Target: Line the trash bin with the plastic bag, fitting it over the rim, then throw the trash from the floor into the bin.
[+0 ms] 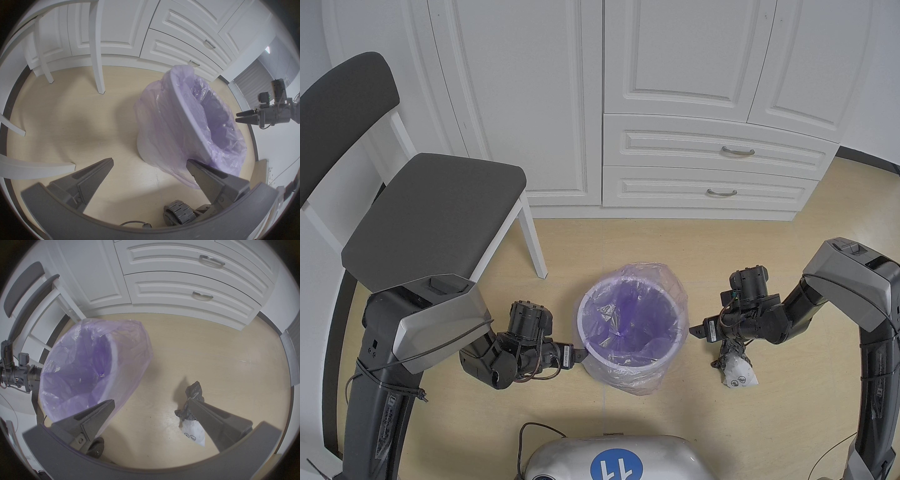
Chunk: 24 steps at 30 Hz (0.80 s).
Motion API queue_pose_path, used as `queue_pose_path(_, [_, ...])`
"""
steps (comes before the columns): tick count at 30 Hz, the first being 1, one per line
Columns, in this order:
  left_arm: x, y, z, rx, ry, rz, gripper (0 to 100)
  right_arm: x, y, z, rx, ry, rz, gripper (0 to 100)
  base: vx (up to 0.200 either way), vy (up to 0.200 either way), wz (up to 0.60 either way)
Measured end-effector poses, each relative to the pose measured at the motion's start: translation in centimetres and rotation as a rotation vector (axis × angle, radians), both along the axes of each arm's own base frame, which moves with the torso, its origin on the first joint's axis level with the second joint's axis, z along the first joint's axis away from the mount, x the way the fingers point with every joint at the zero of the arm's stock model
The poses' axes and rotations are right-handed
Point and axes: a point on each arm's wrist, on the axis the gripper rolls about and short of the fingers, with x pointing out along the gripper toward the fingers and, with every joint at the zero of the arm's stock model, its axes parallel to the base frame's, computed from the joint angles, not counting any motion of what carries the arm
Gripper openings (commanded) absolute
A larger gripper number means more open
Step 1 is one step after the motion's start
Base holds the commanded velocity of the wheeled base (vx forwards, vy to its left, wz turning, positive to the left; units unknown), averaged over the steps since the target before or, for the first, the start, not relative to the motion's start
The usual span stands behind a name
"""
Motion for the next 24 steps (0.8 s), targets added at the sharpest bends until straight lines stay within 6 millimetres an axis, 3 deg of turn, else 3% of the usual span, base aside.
queue_pose_path(16, [-1.9,0.2,-1.2,0.134,0.056,-0.102,100,-3.4,0.2,-1.8,-0.118,0.09,0.218,100,0.0,0.0,0.0])
queue_pose_path(24, [-2.4,0.6,-1.0,0.151,0.054,-0.113,100,-2.1,1.6,-3.0,-0.076,-0.073,0.264,100,0.0,0.0,0.0])
